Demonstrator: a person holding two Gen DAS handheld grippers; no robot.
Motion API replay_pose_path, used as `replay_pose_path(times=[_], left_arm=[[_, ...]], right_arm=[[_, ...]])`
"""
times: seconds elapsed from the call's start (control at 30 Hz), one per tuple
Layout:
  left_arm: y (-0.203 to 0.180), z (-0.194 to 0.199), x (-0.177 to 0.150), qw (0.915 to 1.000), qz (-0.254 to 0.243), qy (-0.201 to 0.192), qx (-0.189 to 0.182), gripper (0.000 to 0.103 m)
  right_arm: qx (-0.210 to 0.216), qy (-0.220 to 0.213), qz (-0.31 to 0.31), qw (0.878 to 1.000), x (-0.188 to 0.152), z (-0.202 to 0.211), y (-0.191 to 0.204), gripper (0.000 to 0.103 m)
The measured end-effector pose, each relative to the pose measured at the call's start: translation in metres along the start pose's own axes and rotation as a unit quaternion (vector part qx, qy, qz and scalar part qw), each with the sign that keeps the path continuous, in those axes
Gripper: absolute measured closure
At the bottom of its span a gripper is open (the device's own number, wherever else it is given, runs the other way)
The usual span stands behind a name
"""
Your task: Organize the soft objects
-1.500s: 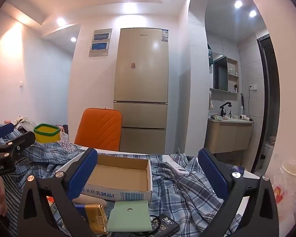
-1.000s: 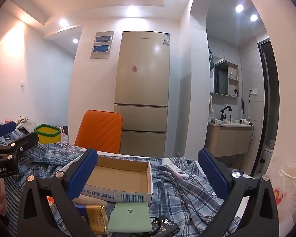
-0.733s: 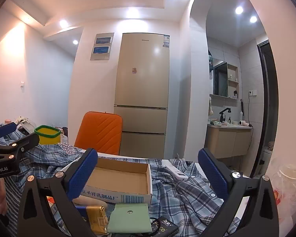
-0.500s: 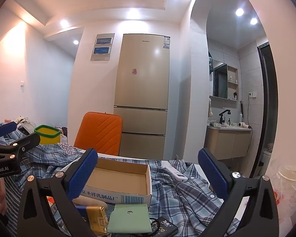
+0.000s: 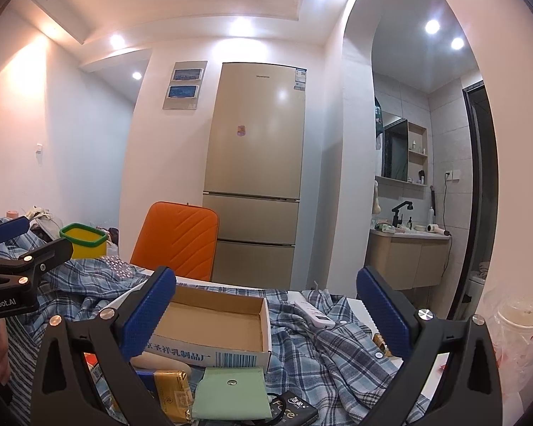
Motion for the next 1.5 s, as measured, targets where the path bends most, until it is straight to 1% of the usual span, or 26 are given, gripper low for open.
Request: replay_pose_path(times=[0.3, 0.53, 0.7, 0.93, 1.5], left_arm=[[0.0012, 0.0002, -0.0004, 1.0000, 0.000, -0.003, 0.001, 0.000], [0.0023, 0.0009, -0.0009, 1.0000, 0.000, -0.002, 0.001, 0.000], [0.0021, 0.0008, -0.0005, 1.0000, -0.001, -0.002, 0.001, 0.000], [0.0023, 0.0007, -0.0008, 1.0000, -0.002, -0.003, 0.002, 0.000], [0.0012, 0.0008, -0.0010, 1.0000, -0.002, -0.003, 0.002, 0.000]], right_arm=[[0.011, 0.010, 0.005, 1.000, 0.0000, -0.0045, 0.0029, 0.000], [0.001, 0.017, 0.001, 1.000, -0.0027, -0.0075, 0.0007, 0.000], [-0.005, 0.010, -0.005, 1.000, -0.0039, -0.0053, -0.0012, 0.000], [-0.009, 0.005, 0.006, 1.000, -0.0043, -0.0023, 0.0037, 0.000], [-0.010, 0.008, 0.004, 1.000, -0.0031, -0.0015, 0.0036, 0.000]])
Point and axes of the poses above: each gripper's, at about its wrist camera, not at the fingertips, and z roughly against the way its jaws point, y to its left, x to its top, the point moved 3 cm from there along -z, roughly the way its jaws point, and after that the axes turned 12 degrees about y, right-handed, at the moved point
